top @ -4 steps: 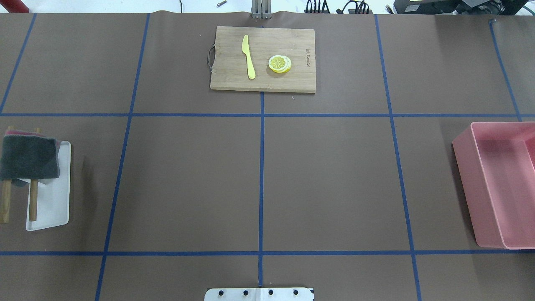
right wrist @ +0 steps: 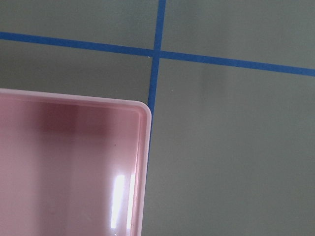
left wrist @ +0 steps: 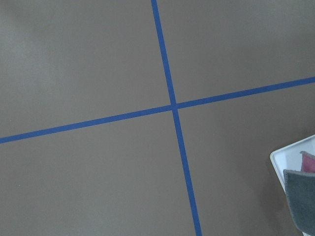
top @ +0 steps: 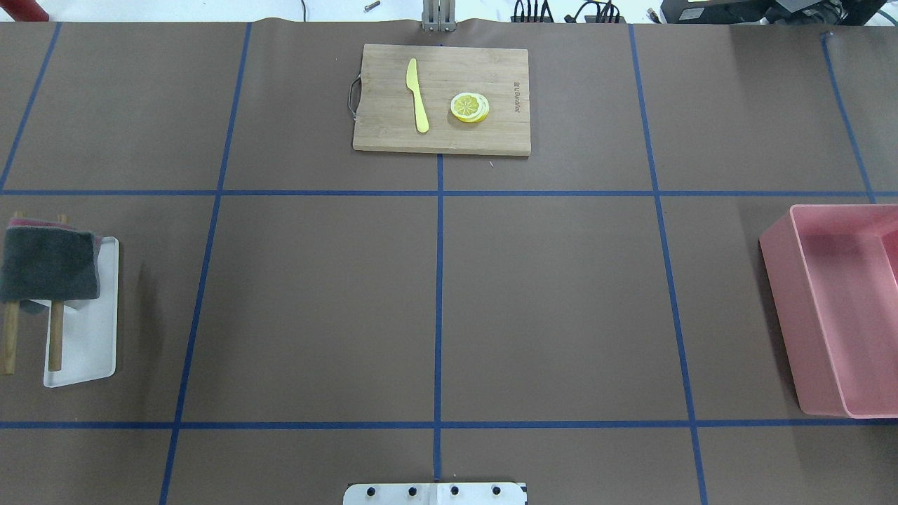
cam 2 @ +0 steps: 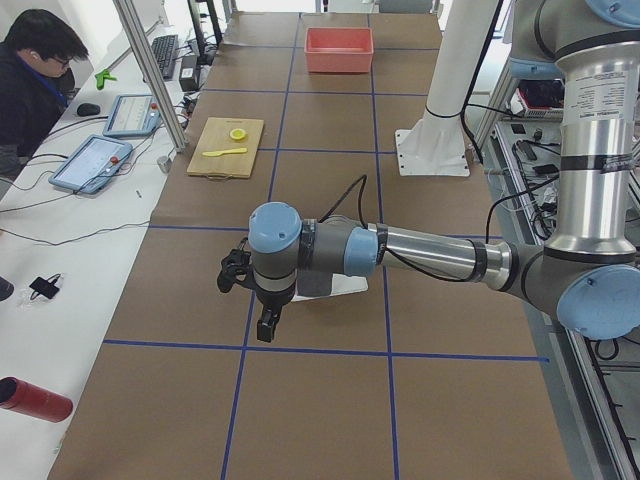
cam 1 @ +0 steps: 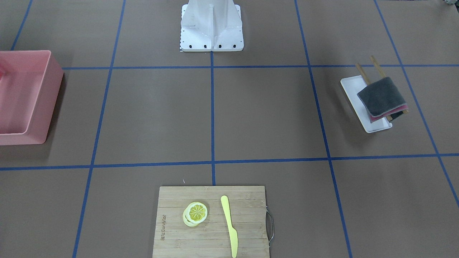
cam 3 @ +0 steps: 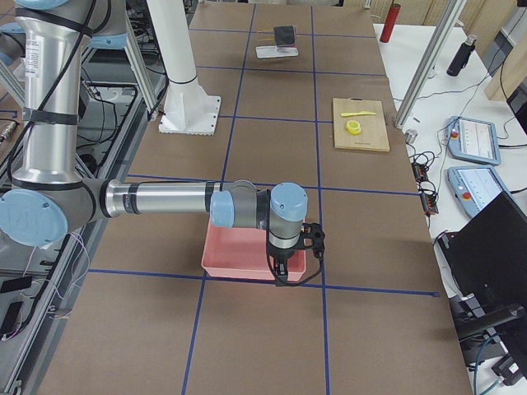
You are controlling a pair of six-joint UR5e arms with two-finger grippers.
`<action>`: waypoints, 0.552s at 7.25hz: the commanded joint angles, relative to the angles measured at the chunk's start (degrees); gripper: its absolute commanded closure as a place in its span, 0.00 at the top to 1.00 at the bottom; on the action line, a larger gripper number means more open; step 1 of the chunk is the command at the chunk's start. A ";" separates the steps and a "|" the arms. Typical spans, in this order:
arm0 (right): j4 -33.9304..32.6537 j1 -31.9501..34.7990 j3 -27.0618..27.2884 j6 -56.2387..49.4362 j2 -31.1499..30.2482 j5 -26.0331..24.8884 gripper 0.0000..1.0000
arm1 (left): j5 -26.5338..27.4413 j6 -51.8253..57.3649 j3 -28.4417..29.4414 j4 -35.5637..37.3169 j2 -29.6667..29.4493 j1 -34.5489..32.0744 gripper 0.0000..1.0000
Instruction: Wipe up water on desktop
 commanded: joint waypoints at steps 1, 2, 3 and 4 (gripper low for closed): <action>0.10 -0.02 0.39 -0.30 0.68 -0.03 1.00 | 0.34 0.09 -1.12 -0.05 -0.22 0.02 0.98; 0.01 -0.02 1.96 -0.82 1.91 0.23 1.00 | 0.34 -0.09 -2.43 -1.27 -0.23 -0.07 0.98; 0.01 -0.11 2.59 -3.87 1.75 0.40 1.00 | 0.34 -0.09 -2.09 -2.94 -0.32 -0.07 0.98; 0.18 -0.19 1.99 -7.99 2.96 -0.47 1.00 | 0.25 -0.26 -2.00 -5.31 -0.32 -0.07 0.98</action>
